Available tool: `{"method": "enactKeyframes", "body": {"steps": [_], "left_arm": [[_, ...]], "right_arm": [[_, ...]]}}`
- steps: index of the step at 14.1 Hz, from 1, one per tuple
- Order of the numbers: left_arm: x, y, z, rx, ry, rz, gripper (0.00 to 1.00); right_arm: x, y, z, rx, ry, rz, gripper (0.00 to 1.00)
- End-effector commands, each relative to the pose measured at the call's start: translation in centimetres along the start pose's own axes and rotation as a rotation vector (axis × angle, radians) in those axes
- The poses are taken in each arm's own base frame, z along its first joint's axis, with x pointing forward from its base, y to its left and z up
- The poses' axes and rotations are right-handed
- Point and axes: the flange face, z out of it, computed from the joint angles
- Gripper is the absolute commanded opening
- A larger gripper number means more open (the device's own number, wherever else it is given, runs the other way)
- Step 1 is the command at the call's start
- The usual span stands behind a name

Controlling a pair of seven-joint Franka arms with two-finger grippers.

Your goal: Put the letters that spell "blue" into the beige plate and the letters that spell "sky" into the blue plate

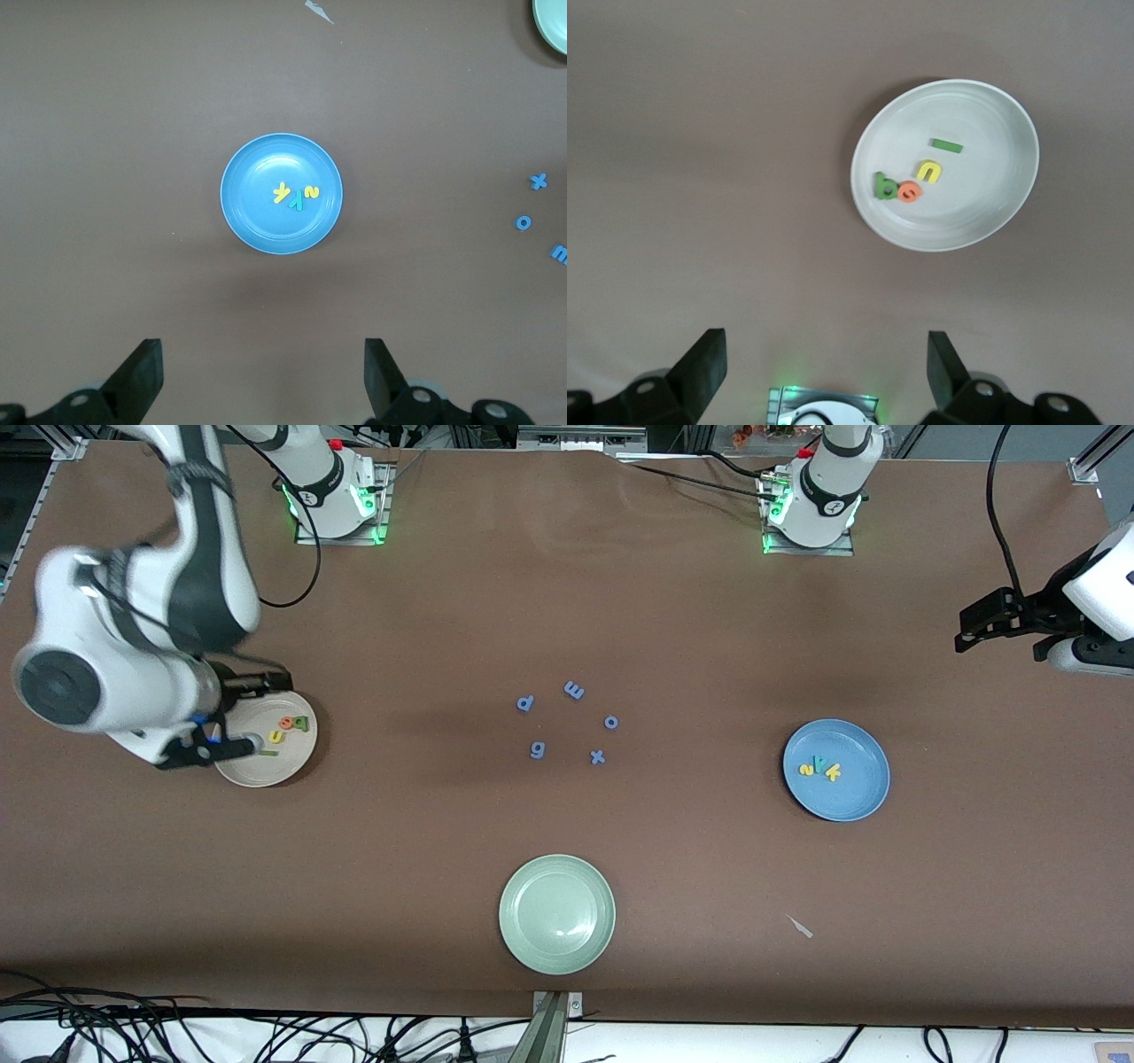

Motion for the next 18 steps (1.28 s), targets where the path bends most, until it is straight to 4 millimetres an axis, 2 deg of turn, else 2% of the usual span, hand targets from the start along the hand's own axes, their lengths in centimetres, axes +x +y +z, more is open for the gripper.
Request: {"method": "enactKeyframes", "body": {"steps": [1, 3, 5, 6, 7, 10, 13, 18], "left_arm": [[0.4, 0.0, -0.6, -0.009, 0.009, -0.001, 1.00], [0.4, 0.1, -0.6, -0.011, 0.009, -0.001, 1.00], [0.4, 0.0, -0.6, -0.011, 0.009, -0.001, 1.00], [0.4, 0.0, -0.6, -0.011, 0.009, -0.001, 1.00], [0.4, 0.0, -0.6, -0.011, 0.009, -0.001, 1.00], [0.4, 0.0, -0.6, -0.011, 0.009, -0.001, 1.00], [0.4, 0.0, -0.6, -0.011, 0.009, -0.001, 1.00], [0.4, 0.0, -0.6, -0.011, 0.009, -0.001, 1.00]], "right_arm": [[-6.1, 1.5, -4.7, 0.046, 0.098, 0.003, 1.00], [-9.0, 3.4, -8.0, 0.021, 0.163, 0.015, 1.00], [-10.3, 3.5, -8.7, 0.013, 0.149, 0.015, 1.00], [-11.0, 3.3, -9.5, 0.000, 0.151, 0.024, 1.00], [-12.3, 4.0, -10.7, -0.001, 0.181, 0.055, 1.00], [-12.5, 5.9, -10.4, 0.011, 0.174, 0.102, 1.00], [-12.4, 6.7, -10.1, 0.015, 0.171, 0.122, 1.00], [-11.8, 6.8, -10.0, 0.014, 0.162, 0.114, 1.00]]}}
